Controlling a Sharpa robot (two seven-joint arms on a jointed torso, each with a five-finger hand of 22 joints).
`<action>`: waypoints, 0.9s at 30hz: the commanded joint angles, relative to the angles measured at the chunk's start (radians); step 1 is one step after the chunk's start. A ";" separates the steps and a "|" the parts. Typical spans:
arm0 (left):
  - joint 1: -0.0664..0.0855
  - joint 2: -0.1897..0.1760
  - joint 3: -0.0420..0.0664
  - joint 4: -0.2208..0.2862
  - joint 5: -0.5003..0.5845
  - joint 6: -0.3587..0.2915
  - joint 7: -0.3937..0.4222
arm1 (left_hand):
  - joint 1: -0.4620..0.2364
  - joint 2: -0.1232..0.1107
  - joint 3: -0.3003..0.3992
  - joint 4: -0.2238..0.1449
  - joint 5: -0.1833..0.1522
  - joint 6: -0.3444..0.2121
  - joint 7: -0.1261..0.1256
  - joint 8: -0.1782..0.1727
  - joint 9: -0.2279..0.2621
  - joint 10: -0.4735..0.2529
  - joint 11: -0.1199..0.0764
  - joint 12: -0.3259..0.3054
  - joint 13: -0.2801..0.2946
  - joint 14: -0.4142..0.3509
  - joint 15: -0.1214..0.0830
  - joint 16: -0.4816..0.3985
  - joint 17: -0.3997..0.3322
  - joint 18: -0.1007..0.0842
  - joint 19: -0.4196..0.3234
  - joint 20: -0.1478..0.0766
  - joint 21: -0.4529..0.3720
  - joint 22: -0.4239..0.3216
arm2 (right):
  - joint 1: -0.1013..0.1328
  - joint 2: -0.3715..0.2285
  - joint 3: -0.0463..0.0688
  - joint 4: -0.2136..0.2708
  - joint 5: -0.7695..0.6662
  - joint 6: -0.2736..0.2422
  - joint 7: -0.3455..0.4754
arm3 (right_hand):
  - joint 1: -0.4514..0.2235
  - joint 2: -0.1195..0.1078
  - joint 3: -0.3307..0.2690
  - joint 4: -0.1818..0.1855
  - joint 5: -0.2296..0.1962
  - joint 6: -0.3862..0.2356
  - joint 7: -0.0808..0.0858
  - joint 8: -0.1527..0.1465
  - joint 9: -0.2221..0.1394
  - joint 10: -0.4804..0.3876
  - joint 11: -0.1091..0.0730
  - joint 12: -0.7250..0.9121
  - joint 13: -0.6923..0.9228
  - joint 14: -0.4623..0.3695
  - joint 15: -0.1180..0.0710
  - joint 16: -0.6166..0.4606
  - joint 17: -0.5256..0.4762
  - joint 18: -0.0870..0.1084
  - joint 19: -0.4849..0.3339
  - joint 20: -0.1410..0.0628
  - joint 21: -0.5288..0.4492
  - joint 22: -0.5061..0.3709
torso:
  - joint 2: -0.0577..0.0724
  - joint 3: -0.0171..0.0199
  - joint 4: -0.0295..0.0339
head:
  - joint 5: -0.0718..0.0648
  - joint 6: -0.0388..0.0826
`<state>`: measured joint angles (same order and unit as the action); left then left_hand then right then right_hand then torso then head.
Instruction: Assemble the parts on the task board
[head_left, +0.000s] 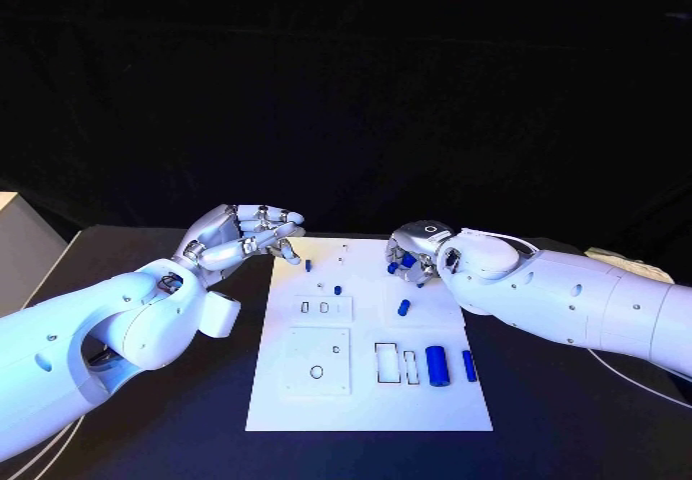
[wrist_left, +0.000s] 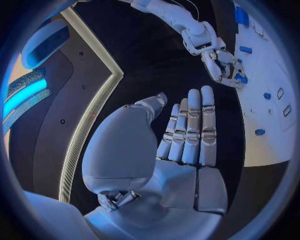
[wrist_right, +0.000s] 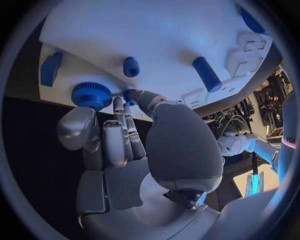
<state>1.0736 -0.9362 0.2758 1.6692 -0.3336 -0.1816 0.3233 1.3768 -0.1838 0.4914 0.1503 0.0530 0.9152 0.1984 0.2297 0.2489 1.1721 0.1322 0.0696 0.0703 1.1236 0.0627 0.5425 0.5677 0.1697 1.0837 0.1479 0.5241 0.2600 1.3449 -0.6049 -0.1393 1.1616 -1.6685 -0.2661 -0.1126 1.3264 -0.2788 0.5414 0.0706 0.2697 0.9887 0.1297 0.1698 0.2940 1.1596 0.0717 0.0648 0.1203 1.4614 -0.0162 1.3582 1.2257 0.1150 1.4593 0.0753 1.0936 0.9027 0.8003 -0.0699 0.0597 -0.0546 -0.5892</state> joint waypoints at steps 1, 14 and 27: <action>0.000 0.000 0.001 -0.003 -0.006 0.020 0.000 | -0.007 0.003 0.006 0.000 0.001 -0.007 0.002 -0.004 0.002 -0.010 0.000 -0.006 -0.001 -0.009 -0.002 -0.001 0.002 0.006 -0.009 -0.002 0.005 0.001 | -0.003 0.003 -0.002 0.001 0.006 0.003 0.012 | -0.010 0.005 0.001 0.010 0.003 0.010 0.001 0.008 0.002 0.009 0.002 0.001 0.002 0.053 0.000 0.008 0.002 0.000 -0.002 0.000 -0.001 0.002 | 0.009 -0.0006 -0.0012 | -0.004 0.007; 0.000 -0.001 0.002 -0.007 -0.007 0.025 -0.007 | -0.005 0.004 0.008 -0.001 0.000 -0.008 0.003 -0.005 0.002 -0.012 0.001 -0.006 -0.001 -0.011 -0.001 -0.001 0.003 0.006 -0.011 -0.001 0.006 0.002 | -0.003 0.005 -0.002 -0.002 0.013 -0.020 0.013 | 0.007 0.032 0.034 0.012 -0.007 0.048 -0.004 0.030 0.023 0.043 -0.005 0.008 0.018 0.053 -0.006 0.020 0.012 -0.003 0.002 -0.004 0.015 0.026 | 0.022 -0.0020 -0.0024 | -0.004 0.017; 0.000 -0.002 0.002 -0.012 -0.012 0.032 -0.016 | 0.000 0.006 0.011 -0.006 0.000 -0.009 0.004 -0.007 0.003 -0.015 0.002 -0.006 -0.001 -0.014 0.000 -0.002 0.004 0.007 -0.015 0.000 0.009 0.004 | -0.002 -0.002 0.001 0.023 0.015 -0.126 -0.009 | 0.027 0.069 0.071 -0.011 -0.027 0.101 -0.020 0.071 0.068 0.102 -0.025 0.023 0.048 0.055 -0.020 0.035 0.027 -0.008 0.007 -0.016 0.039 0.062 | 0.031 -0.0031 -0.0040 | -0.002 0.027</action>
<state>1.0737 -0.9384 0.2772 1.6569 -0.3380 -0.1726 0.3085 1.3768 -0.1838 0.4982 0.1435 0.0530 0.9116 0.2020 0.2298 0.2506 1.1649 0.1323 0.0696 0.0705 1.1183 0.0610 0.5420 0.5703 0.1697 1.0773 0.1482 0.5297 0.2634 1.3464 -0.6052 -0.1370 1.1775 -1.6532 -0.3582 -0.1093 1.3504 -0.2307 0.6087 0.0605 0.2372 1.0749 0.1186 0.2288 0.3278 1.2545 0.0450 0.0840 0.1674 1.4648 -0.0276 1.3883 1.2519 0.1156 1.4667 0.0678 1.1289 0.9640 0.8284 -0.0723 0.0563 -0.0565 -0.5648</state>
